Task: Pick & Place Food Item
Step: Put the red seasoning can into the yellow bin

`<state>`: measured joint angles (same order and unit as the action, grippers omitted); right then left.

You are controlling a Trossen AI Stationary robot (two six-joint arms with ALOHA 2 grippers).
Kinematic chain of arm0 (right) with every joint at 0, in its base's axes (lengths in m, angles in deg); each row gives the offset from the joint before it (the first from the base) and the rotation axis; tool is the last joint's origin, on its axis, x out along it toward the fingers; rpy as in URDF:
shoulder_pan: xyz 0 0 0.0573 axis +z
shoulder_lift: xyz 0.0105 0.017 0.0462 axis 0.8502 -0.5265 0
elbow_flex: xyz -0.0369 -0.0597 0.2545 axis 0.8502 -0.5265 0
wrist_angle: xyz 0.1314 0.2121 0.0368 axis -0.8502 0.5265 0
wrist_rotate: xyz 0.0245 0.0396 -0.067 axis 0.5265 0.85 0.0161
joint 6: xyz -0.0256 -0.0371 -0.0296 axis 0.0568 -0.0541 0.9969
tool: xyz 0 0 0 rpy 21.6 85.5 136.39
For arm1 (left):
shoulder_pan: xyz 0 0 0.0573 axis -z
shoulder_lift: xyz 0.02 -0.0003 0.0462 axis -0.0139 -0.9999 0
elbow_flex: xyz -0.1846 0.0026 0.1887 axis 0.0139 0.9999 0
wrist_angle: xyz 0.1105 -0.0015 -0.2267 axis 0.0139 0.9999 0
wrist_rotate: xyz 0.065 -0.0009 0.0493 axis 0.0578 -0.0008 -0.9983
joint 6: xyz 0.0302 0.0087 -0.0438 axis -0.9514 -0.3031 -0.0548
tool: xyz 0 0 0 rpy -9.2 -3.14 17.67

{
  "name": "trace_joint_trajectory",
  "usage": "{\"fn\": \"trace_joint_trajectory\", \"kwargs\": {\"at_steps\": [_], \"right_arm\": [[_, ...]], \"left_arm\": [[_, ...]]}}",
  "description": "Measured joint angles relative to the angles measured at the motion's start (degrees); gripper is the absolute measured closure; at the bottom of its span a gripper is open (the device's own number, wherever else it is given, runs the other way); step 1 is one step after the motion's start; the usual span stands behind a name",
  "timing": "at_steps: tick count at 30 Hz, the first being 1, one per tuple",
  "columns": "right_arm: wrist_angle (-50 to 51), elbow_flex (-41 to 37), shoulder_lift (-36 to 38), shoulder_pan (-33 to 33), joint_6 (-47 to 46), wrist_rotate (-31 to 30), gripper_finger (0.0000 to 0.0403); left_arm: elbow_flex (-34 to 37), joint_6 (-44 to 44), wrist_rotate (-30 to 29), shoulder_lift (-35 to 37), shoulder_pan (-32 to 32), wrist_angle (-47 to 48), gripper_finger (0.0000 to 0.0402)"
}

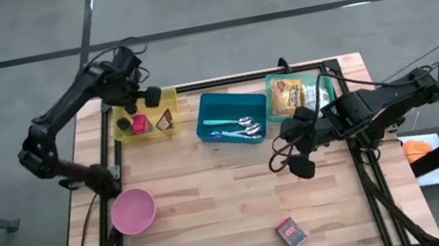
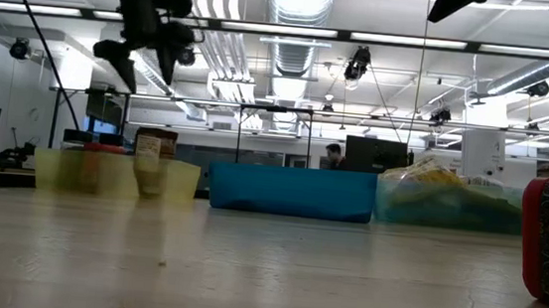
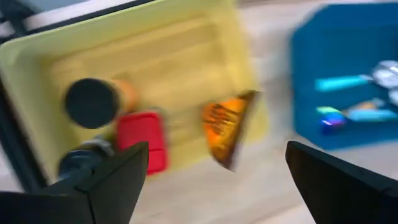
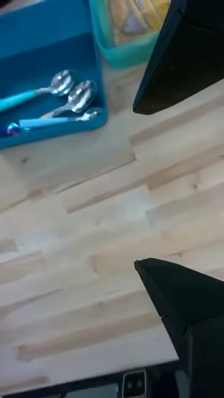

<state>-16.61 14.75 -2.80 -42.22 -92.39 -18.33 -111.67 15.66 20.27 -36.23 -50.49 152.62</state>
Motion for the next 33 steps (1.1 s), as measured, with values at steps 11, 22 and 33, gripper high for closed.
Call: {"fn": "trace_joint_trajectory", "kwargs": {"at_steps": [11,22,33], "right_arm": [[5.3,-0.4,-1.4,1.6,-19.2,-1.1,0.0012],[5.2,-0.9,-10.2,10.6,-28.3,2.0,0.0012],[-3.8,-0.9,-17.9,19.4,-51.0,6.8,0.0012]], "left_arm": [[0.0,3.1,4.3,4.7,22.4,-11.6,0.0015],[0.0,6.7,8.5,5.1,34.9,-25.5,0.0015],[0.0,6.7,8.9,5.1,38.5,-25.0,0.0015]]}}
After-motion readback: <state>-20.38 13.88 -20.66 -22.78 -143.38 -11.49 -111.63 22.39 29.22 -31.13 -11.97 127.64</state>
